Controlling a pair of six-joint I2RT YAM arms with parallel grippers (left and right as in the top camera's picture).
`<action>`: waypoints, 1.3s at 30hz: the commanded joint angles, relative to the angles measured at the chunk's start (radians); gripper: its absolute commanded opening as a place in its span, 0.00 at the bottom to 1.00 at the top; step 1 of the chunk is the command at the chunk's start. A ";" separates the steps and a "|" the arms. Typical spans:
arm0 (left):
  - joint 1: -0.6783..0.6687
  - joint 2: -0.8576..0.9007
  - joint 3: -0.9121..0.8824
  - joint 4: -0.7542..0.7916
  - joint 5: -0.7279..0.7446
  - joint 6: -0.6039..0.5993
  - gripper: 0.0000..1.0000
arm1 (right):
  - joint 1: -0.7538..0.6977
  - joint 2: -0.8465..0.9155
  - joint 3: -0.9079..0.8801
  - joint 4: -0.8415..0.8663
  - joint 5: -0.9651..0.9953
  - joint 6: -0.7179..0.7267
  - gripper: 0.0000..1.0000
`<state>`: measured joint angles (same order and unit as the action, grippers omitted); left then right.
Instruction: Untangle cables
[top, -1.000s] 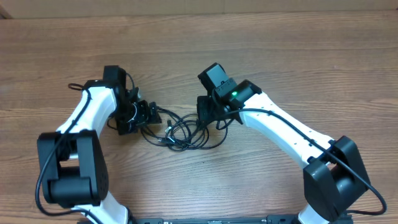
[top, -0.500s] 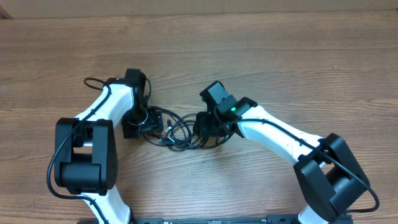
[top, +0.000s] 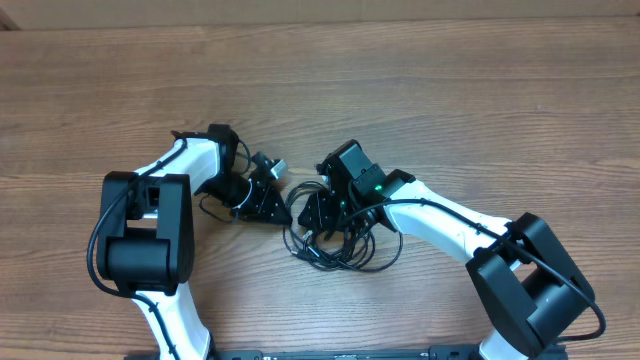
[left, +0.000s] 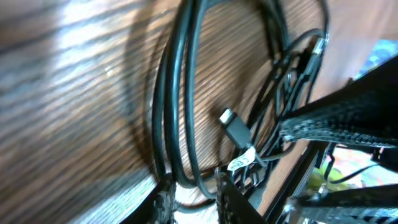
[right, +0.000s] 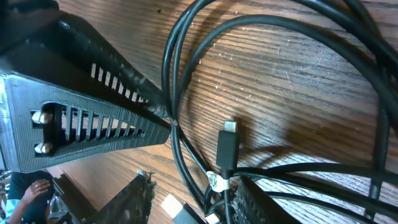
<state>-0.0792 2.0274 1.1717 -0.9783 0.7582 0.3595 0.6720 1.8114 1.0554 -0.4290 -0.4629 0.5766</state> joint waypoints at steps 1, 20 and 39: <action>-0.005 0.006 0.000 0.037 -0.030 -0.030 0.24 | 0.002 -0.001 -0.005 -0.018 0.021 -0.006 0.37; -0.009 0.006 -0.008 0.137 -0.195 -0.238 0.71 | 0.012 -0.001 0.108 -0.404 0.578 -0.430 0.83; -0.094 0.006 -0.029 0.135 -0.623 -0.541 0.80 | 0.005 -0.001 -0.127 -0.002 0.818 -0.687 1.00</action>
<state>-0.1776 1.9476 1.2091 -0.8413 0.4248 -0.1116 0.6971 1.7718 0.9615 -0.4412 0.2066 -0.0795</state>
